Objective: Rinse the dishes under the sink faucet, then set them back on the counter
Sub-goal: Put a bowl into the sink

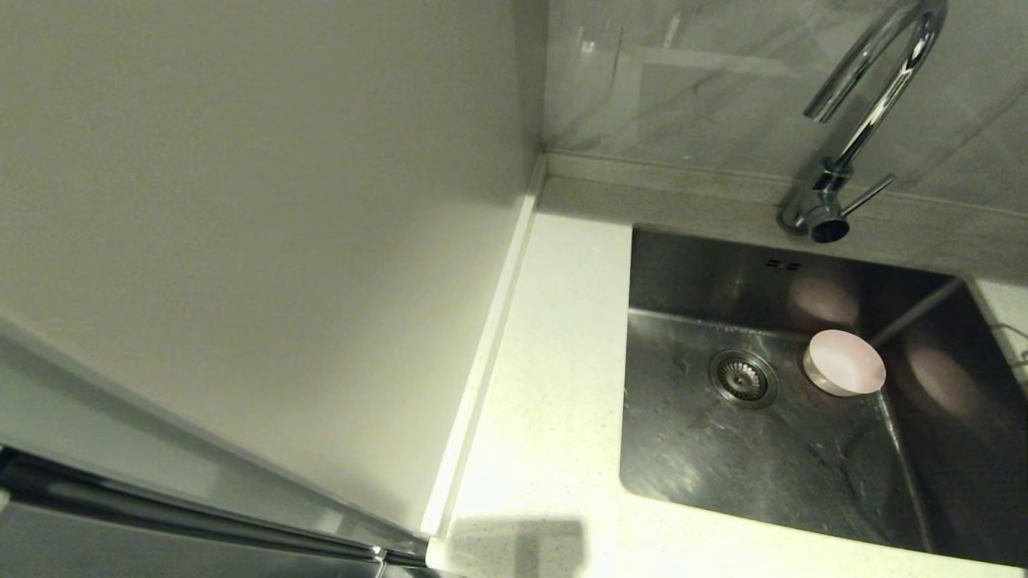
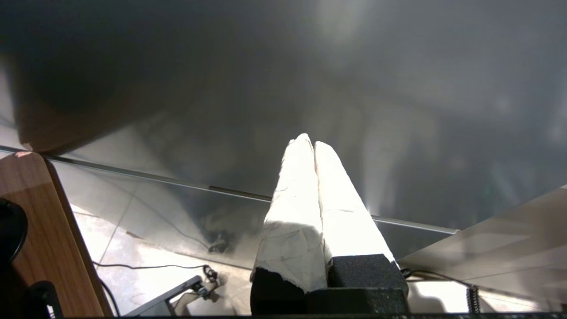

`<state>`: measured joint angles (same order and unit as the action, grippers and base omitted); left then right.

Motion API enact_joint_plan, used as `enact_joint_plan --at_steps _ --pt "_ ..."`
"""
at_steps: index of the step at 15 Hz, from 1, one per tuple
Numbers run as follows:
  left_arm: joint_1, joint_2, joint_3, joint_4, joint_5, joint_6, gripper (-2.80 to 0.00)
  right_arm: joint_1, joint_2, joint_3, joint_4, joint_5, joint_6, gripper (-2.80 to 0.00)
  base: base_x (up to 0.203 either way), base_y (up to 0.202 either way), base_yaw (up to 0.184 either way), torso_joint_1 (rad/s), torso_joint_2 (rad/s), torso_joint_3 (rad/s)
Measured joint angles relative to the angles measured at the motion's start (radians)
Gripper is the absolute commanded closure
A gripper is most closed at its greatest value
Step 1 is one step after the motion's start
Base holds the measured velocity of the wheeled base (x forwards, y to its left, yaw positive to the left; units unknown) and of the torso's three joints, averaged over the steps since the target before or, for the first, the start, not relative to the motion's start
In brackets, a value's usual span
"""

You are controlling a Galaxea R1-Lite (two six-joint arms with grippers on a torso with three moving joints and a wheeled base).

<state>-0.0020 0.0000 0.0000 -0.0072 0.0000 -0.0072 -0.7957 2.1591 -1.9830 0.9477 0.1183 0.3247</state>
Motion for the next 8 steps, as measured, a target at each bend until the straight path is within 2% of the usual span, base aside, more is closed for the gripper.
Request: enact_joint_plan --at_steps 5,8 --pt "0.0 0.0 0.0 0.0 0.0 0.0 0.0 0.04 -0.036 0.001 0.002 0.005 0.0 0.0 0.0 0.0 0.0 0.0 0.0 0.0" --pt "0.0 0.0 0.0 0.0 0.0 0.0 0.0 0.114 -0.081 0.001 0.013 0.006 0.001 0.0 0.0 0.0 0.0 0.0 0.0 0.0"
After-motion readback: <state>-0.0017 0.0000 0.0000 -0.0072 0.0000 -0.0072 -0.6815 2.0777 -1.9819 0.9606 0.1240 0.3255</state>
